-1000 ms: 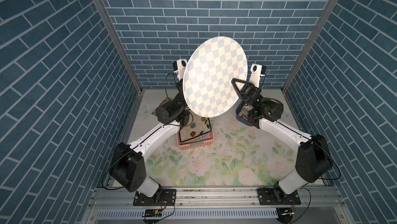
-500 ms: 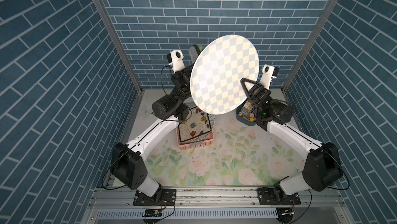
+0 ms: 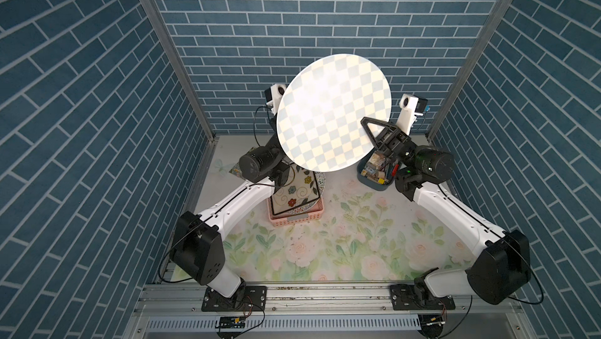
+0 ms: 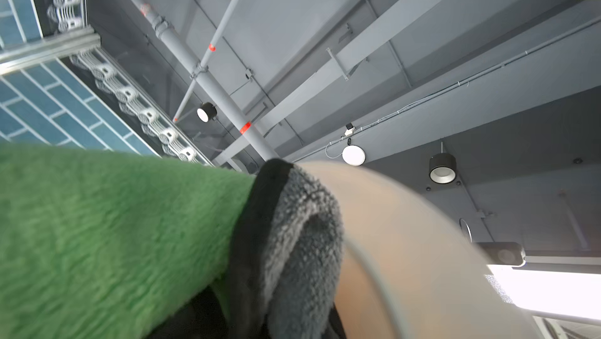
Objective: Wipe the wet plate dry
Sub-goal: Wipe the plate with towel.
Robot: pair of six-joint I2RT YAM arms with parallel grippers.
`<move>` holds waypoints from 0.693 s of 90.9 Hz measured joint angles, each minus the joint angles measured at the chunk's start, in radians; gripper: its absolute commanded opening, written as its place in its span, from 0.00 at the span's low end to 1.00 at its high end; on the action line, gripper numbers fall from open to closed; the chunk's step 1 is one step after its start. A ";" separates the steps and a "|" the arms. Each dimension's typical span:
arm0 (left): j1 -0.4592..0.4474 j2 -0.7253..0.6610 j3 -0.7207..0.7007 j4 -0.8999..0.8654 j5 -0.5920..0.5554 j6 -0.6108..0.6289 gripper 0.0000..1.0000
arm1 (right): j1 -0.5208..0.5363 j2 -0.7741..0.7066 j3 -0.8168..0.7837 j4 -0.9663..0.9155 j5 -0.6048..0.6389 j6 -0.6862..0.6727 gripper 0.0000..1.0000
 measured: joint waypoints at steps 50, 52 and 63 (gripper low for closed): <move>-0.124 -0.193 -0.233 -0.275 0.009 0.332 0.00 | -0.027 0.124 0.236 0.049 -0.043 0.076 0.00; -0.119 -0.217 -0.258 -0.306 0.008 0.352 0.00 | -0.045 0.114 0.218 0.047 -0.027 0.084 0.00; -0.094 -0.392 -0.329 -0.631 -0.066 0.595 0.00 | -0.156 0.032 0.079 0.007 0.093 0.099 0.00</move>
